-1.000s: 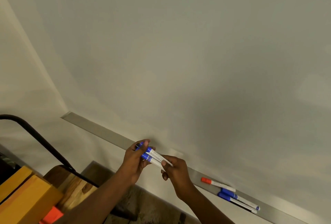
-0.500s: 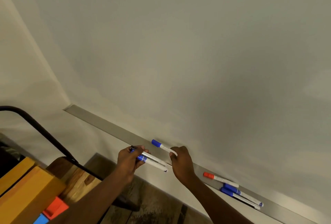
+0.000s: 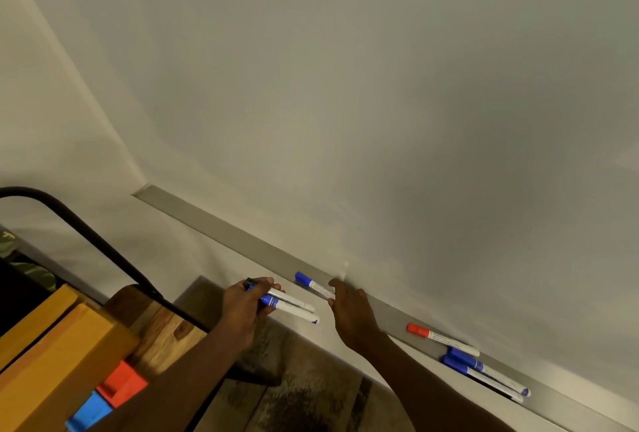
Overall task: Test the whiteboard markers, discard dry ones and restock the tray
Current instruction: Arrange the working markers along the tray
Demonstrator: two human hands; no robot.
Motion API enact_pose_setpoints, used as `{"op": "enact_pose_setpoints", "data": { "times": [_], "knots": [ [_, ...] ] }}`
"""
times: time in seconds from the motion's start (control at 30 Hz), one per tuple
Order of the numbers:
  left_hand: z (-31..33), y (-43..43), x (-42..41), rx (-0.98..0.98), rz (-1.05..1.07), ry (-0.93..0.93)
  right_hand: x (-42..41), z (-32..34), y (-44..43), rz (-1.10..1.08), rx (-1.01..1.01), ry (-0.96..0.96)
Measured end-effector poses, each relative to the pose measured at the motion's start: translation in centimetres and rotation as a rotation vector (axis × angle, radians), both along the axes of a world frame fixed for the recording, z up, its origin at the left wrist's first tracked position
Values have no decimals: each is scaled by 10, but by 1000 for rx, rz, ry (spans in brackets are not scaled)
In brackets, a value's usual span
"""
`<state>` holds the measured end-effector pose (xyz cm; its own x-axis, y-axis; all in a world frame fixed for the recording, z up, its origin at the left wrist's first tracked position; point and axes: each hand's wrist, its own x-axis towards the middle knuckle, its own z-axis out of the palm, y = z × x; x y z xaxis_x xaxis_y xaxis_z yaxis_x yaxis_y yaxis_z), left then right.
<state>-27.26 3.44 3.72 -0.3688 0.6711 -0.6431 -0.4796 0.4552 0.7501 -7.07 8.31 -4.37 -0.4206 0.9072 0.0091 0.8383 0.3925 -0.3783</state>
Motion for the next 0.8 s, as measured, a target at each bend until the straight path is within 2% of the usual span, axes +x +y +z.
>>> {"op": "enact_pose_setpoints", "data": {
  "times": [0.3, 0.8],
  "knots": [
    [-9, 3, -1, 19, 12, -34, -2, -12, 6, -55, -22, -82],
    [-5, 19, 7, 27, -9, -43, 5, -16, 9, -37, 3, 16]
  ]
}}
